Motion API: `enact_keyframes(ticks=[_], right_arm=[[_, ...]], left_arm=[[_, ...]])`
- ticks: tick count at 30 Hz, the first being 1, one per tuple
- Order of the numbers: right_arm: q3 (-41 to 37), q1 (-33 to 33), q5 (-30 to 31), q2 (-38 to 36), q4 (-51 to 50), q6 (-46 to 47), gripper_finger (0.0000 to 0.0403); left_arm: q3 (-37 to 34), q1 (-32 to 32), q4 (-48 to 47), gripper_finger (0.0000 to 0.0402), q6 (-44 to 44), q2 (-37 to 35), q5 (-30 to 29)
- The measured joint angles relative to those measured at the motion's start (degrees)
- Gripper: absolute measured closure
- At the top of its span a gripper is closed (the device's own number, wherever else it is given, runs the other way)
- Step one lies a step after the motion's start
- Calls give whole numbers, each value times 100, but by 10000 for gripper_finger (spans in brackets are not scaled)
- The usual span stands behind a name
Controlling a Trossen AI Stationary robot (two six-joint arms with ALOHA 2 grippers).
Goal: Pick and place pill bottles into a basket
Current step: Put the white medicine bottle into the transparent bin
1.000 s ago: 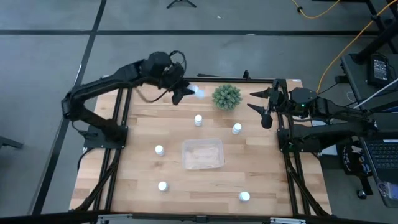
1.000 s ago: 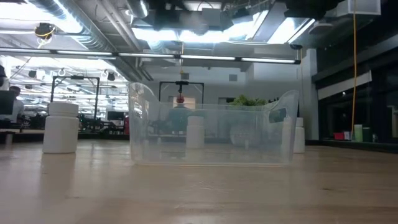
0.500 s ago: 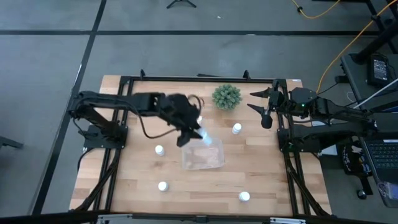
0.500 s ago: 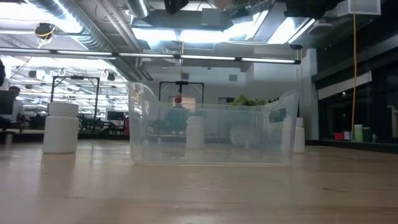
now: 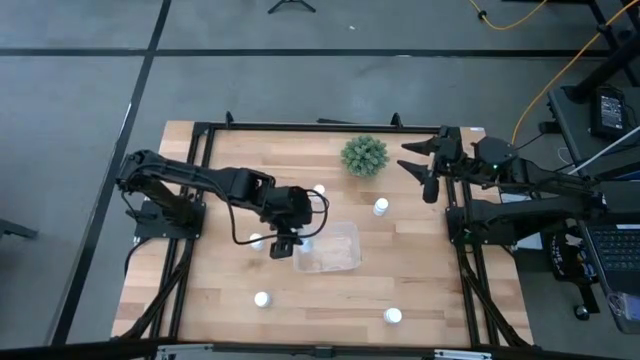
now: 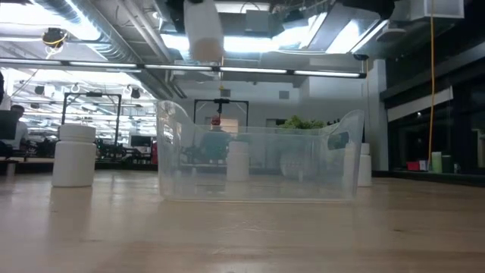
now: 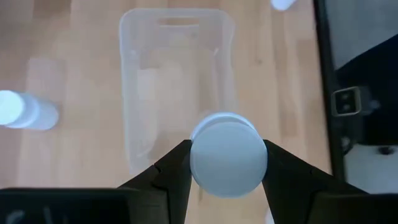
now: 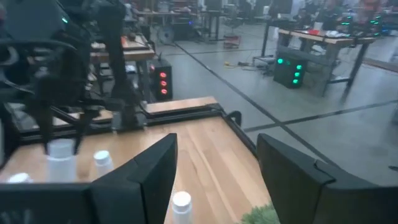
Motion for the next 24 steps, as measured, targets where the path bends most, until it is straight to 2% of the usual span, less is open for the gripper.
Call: enact_keyframes(ticks=[8, 13, 18, 24], right_arm=[[0, 2, -508, 0, -57, 60, 181], [0, 2, -565, 2, -57, 40, 181], [0, 2, -565, 1, -81, 21, 181], [0, 2, -563, 2, -79, -119, 181]], left_arm=[[-548, 29, 186, 246, 103, 4, -297], [-851, 72, 546, 246, -83, 4, -340], [-1051, 150, 1351, 246, -159, 203, -7], [-1021, 170, 1519, 246, -106, 891, 233]])
